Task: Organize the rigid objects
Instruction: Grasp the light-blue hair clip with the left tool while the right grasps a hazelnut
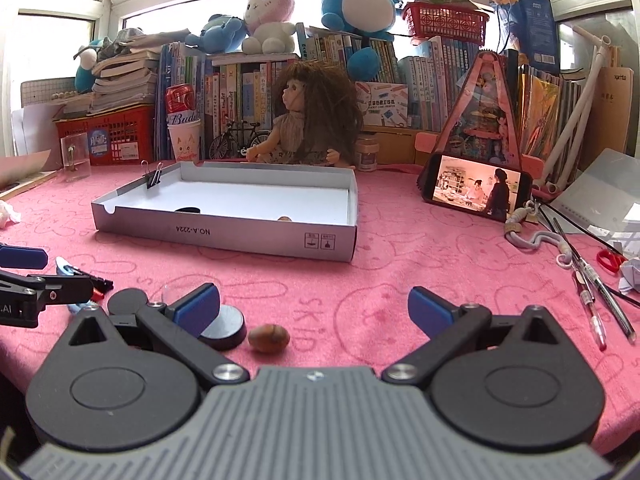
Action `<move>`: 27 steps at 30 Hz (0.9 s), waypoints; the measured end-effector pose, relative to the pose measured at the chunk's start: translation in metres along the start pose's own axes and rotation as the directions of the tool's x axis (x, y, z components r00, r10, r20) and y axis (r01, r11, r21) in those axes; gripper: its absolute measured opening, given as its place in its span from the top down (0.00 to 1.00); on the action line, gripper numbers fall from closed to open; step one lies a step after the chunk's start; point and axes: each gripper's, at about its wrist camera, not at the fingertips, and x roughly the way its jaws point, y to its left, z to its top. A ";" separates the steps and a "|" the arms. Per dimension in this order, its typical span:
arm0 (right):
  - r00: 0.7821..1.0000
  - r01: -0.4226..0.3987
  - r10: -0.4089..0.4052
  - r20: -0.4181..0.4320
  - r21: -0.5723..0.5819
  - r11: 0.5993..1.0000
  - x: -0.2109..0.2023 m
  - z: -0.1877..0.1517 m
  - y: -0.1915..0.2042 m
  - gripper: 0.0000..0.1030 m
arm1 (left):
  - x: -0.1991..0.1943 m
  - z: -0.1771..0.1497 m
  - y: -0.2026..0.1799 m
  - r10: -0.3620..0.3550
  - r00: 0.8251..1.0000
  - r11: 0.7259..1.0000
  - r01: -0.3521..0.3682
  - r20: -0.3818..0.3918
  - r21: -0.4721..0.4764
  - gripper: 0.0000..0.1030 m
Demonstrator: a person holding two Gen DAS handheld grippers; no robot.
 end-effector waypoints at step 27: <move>0.998 -0.048 0.049 -0.029 0.051 0.998 -0.005 -0.012 0.002 0.46 | -0.006 -0.004 -0.032 -0.106 0.992 0.993 0.108 -0.065 0.038 0.61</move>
